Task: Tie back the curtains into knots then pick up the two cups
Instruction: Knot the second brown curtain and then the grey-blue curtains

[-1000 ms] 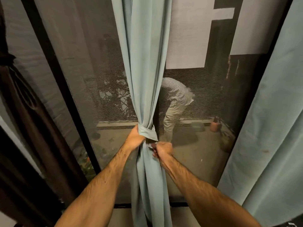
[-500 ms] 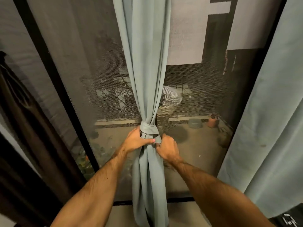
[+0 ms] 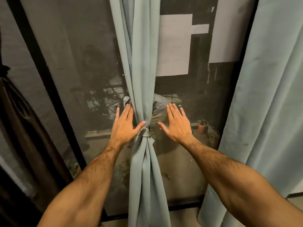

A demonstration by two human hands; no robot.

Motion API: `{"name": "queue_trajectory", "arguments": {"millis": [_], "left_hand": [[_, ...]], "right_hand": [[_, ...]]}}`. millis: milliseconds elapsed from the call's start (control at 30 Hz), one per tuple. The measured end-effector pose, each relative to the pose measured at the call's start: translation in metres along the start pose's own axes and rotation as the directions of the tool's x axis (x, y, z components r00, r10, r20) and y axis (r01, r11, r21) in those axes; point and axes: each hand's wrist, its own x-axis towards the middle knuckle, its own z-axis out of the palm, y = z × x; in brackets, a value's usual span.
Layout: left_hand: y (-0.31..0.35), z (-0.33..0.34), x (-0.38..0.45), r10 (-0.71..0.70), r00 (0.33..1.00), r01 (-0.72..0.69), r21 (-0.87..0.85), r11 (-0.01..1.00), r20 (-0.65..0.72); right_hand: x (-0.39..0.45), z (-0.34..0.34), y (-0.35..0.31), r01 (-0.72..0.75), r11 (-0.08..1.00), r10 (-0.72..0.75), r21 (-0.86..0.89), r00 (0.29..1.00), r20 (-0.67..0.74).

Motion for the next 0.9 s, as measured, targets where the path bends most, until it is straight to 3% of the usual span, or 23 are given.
{"name": "queue_trajectory", "arguments": {"millis": [133, 233, 333, 533, 900], "left_hand": [[0.030, -0.004, 0.010, -0.006, 0.995, 0.007, 0.016, 1.000, -0.099], [0.065, -0.014, 0.008, 0.019, 0.998, -0.013, 0.111, 0.994, -0.062], [0.107, -0.016, 0.009, 0.128, 0.992, -0.125, 0.091, 0.988, -0.024], [0.205, -0.019, 0.030, 0.343, 0.920, -0.334, 0.076, 0.939, -0.189], [0.420, -0.033, 0.044, 0.317, 0.911, -0.349, -0.086, 0.933, -0.263]], "right_hand": [[-0.017, -0.032, 0.035, -0.109, 0.993, 0.107, -0.040, 0.993, -0.046], [-0.040, -0.055, 0.066, -0.178, 0.981, 0.172, -0.074, 0.982, -0.078], [-0.065, -0.077, 0.101, -0.241, 0.962, 0.227, -0.132, 0.967, -0.112], [-0.120, -0.124, 0.181, -0.334, 0.923, 0.297, -0.193, 0.935, -0.194], [-0.244, -0.204, 0.354, -0.459, 0.850, 0.382, -0.257, 0.875, -0.299]]}}
